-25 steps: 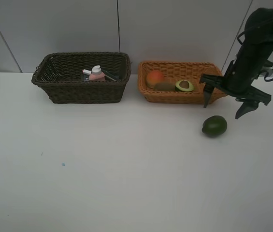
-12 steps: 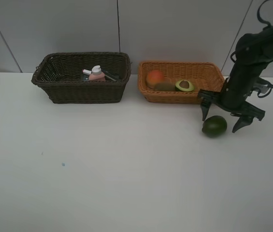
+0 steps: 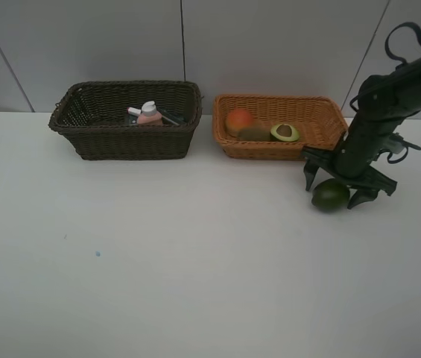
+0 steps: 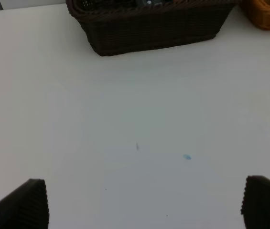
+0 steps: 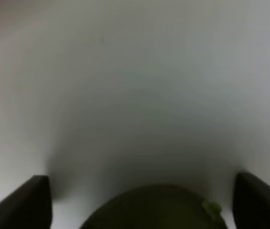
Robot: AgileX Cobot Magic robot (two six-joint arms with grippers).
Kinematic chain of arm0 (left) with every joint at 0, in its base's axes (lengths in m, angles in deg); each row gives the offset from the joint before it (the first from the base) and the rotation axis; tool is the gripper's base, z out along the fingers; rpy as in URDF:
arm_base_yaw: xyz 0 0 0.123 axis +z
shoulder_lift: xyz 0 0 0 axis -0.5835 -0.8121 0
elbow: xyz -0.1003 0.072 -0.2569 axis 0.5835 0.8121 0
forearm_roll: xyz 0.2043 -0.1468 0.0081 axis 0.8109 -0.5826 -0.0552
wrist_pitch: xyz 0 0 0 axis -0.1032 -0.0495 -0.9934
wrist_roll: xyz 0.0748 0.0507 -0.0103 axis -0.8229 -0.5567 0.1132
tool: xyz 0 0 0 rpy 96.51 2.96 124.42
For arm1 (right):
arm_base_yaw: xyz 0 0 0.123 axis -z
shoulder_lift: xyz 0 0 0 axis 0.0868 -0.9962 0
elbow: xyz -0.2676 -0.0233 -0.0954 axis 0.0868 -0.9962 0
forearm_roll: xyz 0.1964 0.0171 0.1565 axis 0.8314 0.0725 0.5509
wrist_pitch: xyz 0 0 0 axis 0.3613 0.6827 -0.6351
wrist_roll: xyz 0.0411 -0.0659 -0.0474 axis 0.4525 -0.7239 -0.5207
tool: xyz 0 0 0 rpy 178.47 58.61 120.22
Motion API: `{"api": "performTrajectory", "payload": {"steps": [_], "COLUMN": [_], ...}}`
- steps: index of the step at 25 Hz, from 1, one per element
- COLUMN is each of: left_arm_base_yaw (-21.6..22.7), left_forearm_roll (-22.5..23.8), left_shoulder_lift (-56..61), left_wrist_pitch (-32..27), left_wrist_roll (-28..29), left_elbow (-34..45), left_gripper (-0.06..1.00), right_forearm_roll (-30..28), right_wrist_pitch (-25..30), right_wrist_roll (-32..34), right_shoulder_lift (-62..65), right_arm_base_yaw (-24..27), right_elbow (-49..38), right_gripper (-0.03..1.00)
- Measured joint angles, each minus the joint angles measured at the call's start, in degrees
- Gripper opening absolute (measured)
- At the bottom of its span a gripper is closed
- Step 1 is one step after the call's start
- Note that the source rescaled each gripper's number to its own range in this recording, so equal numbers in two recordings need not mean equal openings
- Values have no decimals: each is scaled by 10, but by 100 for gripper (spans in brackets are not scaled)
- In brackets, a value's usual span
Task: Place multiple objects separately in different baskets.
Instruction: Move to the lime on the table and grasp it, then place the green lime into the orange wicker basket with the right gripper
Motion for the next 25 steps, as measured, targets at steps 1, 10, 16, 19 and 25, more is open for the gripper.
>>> {"api": "performTrajectory", "payload": {"steps": [1,10,16,19,25], "left_arm_base_yaw": [0,0,0,0,0], "left_forearm_roll": [0,0,0,0,0], "left_shoulder_lift": [0,0,0,0,0], "left_wrist_pitch": [0,0,0,0,0], "left_wrist_roll": [0,0,0,0,0], "left_elbow": [0,0,0,0,0], "left_gripper": [100,100,100,100,100], "right_forearm_roll": [-4,-13,-2,3,-10], "right_wrist_pitch": [5,15,8,8,78], "right_wrist_roll": [-1,-1,-41,-58,-127], "right_shoulder_lift": [-1,-1,11,33,69], "right_arm_base_yaw": [0,1,1,1,1], "right_elbow": [2,2,0,6,111], "right_gripper": [85,68,68,68,68]}}
